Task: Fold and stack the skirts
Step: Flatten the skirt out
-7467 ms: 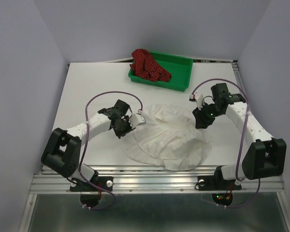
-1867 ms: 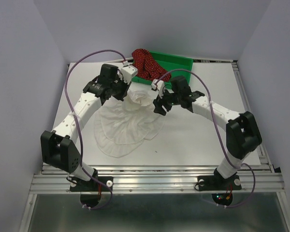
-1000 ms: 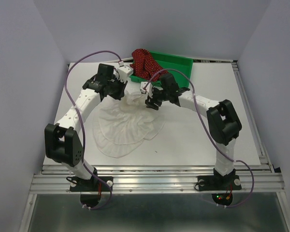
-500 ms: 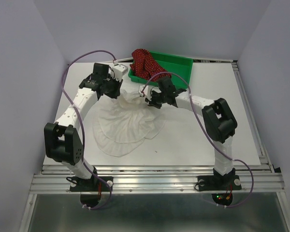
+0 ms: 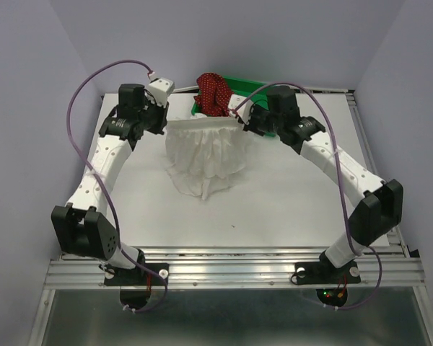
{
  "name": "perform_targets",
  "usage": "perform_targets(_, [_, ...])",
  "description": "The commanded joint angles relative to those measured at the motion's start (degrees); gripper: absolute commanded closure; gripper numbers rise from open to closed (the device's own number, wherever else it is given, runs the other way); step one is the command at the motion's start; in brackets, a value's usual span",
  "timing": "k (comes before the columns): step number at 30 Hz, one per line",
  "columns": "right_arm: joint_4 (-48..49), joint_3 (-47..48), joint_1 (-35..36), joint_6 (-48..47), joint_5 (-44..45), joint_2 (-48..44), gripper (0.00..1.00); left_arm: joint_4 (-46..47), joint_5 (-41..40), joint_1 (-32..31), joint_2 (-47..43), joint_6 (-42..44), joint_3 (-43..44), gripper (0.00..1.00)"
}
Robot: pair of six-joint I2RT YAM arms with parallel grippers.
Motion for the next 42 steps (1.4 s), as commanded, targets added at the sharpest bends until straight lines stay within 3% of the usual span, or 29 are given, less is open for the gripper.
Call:
perform_targets(1, [-6.8, 4.3, -0.6, -2.3, 8.0, -3.7, 0.99, 3.6, -4.0, 0.7, -7.5, -1.1, 2.9, 1.00])
perform_targets(7, [-19.1, 9.1, -0.6, 0.8, 7.9, -11.1, 0.99, 3.1, -3.9, 0.7, -20.7, -2.1, -2.6, 1.00])
perform_targets(16, [-37.6, 8.1, -0.6, 8.6, -0.4, -26.8, 0.99, 0.5, 3.0, 0.7, -45.5, -6.3, -17.1, 1.00])
perform_targets(20, [-43.6, 6.4, -0.6, 11.5, -5.0, -31.1, 0.99, -3.1, 5.2, 0.7, -50.6, -7.9, -19.4, 1.00])
perform_targets(24, [-43.0, 0.1, -0.6, 13.3, -5.8, -33.4, 0.99, -5.4, 6.9, 0.7, -50.7, -10.3, -22.7, 1.00])
perform_targets(30, [-28.7, -15.4, -0.6, 13.0, 0.0, -28.9, 0.99, 0.2, 8.0, 0.6, -42.0, -10.5, -25.7, 1.00])
perform_targets(32, [-26.0, -17.8, -0.6, 10.7, 1.7, -26.2, 0.99, -0.3, 14.0, 0.6, -34.2, -6.7, -24.0, 0.88])
perform_targets(33, [-25.0, -18.5, -0.6, 10.5, 2.2, -24.4, 0.99, -0.8, 18.9, 0.1, -29.5, -4.7, -23.4, 0.78])
perform_targets(37, [-20.3, -21.6, -0.6, 8.4, 6.2, -21.9, 0.99, 0.3, 24.5, -2.8, -23.4, 5.0, -23.2, 0.65])
perform_targets(42, [-18.5, -20.5, -10.2, 7.1, 3.0, -22.7, 0.99, 14.8, 31.2, -10.6, -19.3, 3.5, -29.0, 0.64])
